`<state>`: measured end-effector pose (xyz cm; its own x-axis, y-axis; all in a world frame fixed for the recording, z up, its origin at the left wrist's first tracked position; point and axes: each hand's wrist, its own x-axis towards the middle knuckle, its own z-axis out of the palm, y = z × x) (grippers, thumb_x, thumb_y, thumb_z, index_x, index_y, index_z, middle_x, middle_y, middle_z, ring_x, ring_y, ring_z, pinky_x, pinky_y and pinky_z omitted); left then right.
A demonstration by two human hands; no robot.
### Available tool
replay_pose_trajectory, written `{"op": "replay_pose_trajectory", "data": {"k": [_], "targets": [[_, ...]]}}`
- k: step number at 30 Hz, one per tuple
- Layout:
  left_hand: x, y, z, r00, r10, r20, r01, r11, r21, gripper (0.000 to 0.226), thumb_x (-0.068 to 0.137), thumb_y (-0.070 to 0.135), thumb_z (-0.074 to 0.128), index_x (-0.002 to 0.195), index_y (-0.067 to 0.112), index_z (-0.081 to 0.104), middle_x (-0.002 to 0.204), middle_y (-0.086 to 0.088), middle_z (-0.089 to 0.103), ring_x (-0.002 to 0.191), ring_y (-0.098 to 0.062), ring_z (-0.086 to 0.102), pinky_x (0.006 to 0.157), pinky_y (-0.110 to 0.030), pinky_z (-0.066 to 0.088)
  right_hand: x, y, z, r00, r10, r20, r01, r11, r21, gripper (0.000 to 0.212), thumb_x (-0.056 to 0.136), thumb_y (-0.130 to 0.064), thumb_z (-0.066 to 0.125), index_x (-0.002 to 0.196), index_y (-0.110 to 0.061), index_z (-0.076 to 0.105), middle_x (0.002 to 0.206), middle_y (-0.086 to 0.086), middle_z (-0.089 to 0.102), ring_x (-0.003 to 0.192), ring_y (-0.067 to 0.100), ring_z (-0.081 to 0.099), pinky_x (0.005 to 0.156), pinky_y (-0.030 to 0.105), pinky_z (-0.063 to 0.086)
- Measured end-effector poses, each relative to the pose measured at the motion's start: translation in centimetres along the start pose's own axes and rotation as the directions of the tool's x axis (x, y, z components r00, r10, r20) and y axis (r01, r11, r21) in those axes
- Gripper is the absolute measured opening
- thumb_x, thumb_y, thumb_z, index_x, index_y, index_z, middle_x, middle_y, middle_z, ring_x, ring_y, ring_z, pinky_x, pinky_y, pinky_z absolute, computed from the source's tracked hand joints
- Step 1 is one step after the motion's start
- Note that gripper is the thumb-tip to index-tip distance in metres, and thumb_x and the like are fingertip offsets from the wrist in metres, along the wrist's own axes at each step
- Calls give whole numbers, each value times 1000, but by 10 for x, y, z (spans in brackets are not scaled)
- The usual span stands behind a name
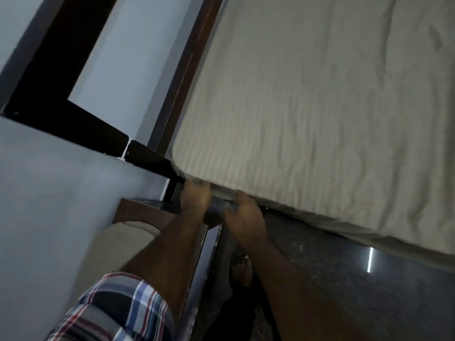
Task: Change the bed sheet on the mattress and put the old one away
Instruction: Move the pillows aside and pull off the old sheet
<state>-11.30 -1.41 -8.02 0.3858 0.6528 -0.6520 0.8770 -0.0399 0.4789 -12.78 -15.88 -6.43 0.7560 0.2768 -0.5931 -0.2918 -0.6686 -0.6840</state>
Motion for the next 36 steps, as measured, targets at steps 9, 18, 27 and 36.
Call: {"op": "replay_pose_trajectory", "data": {"k": [9, 18, 27, 36], "targets": [[65, -19, 6, 976, -183, 116, 216, 853, -476, 44, 94, 42, 65, 124, 10, 60, 111, -8, 69, 98, -26, 69, 78, -38, 60, 67, 24, 59, 909, 383, 166, -395, 657, 643, 35, 91, -46, 69, 89, -11, 66, 87, 6, 65, 81, 25, 61, 72, 38, 47], [87, -32, 6, 994, -33, -107, -8, 931, -364, 57, 84, 67, 64, 100, 12, 66, 84, -5, 72, 69, -20, 70, 54, -28, 53, 101, 33, 83, 900, 314, 302, -426, 491, 760, 66, 86, -60, 67, 135, -17, 59, 132, 4, 65, 123, 21, 60, 93, 39, 49], [84, -16, -17, 998, 39, 56, -3, 842, -540, 19, 95, 22, 61, 78, 12, 59, 46, 4, 47, 37, -9, 46, 40, -20, 31, 100, 47, 115, 869, 405, 285, -450, 402, 798, 24, 95, -28, 67, 116, -18, 67, 122, 5, 68, 111, 21, 63, 83, 34, 49], [44, 11, -40, 985, 175, -13, -152, 817, -556, 20, 93, 15, 60, 76, 6, 55, 43, 2, 44, 31, -11, 42, 36, -15, 28, 137, 14, 147, 832, 458, 313, -425, 165, 890, 45, 91, -14, 70, 134, -19, 59, 137, 4, 58, 124, 24, 53, 78, 39, 53]]}}
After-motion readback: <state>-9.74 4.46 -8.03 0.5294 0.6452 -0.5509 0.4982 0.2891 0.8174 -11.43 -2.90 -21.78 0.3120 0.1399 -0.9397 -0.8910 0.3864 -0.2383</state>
